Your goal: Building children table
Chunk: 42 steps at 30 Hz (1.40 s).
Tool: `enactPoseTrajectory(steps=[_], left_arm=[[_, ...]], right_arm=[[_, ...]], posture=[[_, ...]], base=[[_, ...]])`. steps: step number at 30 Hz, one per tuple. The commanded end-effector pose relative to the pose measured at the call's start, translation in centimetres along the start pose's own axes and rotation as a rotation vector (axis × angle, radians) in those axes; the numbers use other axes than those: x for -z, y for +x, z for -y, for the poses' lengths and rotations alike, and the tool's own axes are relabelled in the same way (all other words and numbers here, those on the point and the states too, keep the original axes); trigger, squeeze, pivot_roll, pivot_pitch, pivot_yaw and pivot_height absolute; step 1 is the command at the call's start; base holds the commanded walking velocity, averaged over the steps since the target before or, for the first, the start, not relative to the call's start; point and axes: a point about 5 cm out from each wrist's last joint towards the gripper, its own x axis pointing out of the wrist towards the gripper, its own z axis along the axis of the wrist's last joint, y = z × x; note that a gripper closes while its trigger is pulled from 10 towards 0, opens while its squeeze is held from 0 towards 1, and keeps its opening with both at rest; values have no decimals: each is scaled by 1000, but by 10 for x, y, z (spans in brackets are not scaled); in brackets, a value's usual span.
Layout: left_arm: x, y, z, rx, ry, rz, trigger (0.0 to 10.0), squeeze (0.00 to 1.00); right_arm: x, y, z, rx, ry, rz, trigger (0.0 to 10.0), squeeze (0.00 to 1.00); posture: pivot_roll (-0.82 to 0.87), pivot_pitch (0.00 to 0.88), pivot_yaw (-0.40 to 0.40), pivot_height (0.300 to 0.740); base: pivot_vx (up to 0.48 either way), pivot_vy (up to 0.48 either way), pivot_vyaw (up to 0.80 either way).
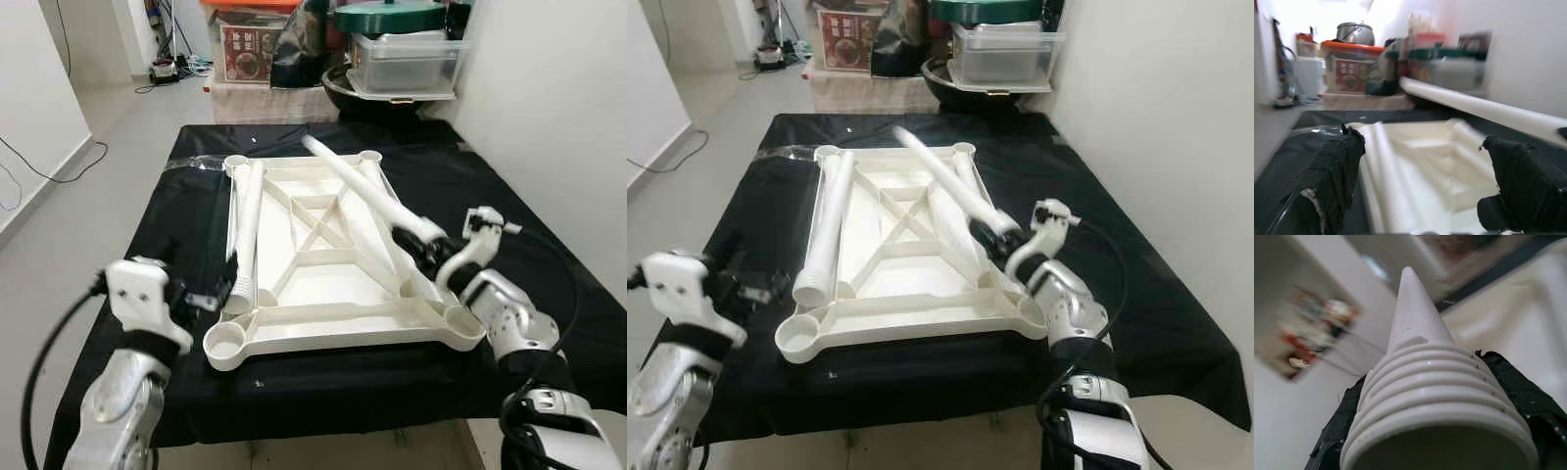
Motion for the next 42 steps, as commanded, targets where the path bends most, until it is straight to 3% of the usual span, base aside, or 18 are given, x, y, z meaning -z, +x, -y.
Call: enactPoseTrajectory(steps=[1, 3, 5, 7, 10, 11, 13, 14, 16, 22, 30, 37, 42], left_arm=[[0, -1, -1, -6, -96, -3, 10000, 0], [0, 0, -1, -10, -140, 1, 10000, 0], [-4, 2, 1, -11, -293, 36, 10000, 0], [-4, 2, 1, -11, -293, 36, 10000, 0], [-6, 12, 7, -21, -656, 132, 10000, 0], [-6, 12, 7, -21, -656, 132, 10000, 0], [-3, 18, 9, -13, -817, 156, 10000, 0], [-3, 18, 9, -13, -817, 156, 10000, 0], [5, 19, 7, -25, -910, 148, 10000, 0], [9, 19, 4, -7, -998, 124, 10000, 0], [7, 22, 1, 14, -1034, 126, 10000, 0], [-8, 23, 22, 229, -1051, 117, 10000, 0], [-9, 23, 22, 266, -1043, 108, 10000, 0]], right_arm=[[1, -4, -4, -71, 70, 19, 0, 0], [2, -6, -6, -102, 88, 20, 0, 0], [5, -9, -13, -177, 149, 35, 0, 0], [5, -9, -13, -177, 149, 35, 0, 0], [22, -16, -32, -327, 267, 19, 0, 0], [22, -16, -32, -327, 267, 19, 0, 0], [31, -19, -44, -407, 334, 1, 0, 0], [31, -19, -44, -407, 334, 1, 0, 0], [33, -24, -56, -499, 379, -15, 0, 0], [34, -33, -70, -617, 403, -60, 0, 0], [40, -39, -81, -696, 408, -119, 0, 0], [45, -39, -85, -713, 407, -176, 0, 0], [45, -47, -90, -777, 405, -226, 0, 0]], posture=[[65, 0, -44, 740], [65, 0, -44, 740], [61, 0, -38, 740], [61, 0, -38, 740], [64, 0, -42, 740], [64, 0, -42, 740], [60, 0, -42, 740], [60, 0, -42, 740], [55, 0, -40, 740], [57, 0, -41, 740], [55, 0, -43, 740], [50, 0, -46, 740], [45, 0, -45, 740]], base=[[0, 0, 0], [0, 0, 0], [0, 0, 0], [0, 0, 0], [0, 0, 0], [0, 0, 0], [0, 0, 0], [0, 0, 0], [0, 0, 0], [0, 0, 0], [0, 0, 0], [0, 0, 0], [0, 0, 0]])
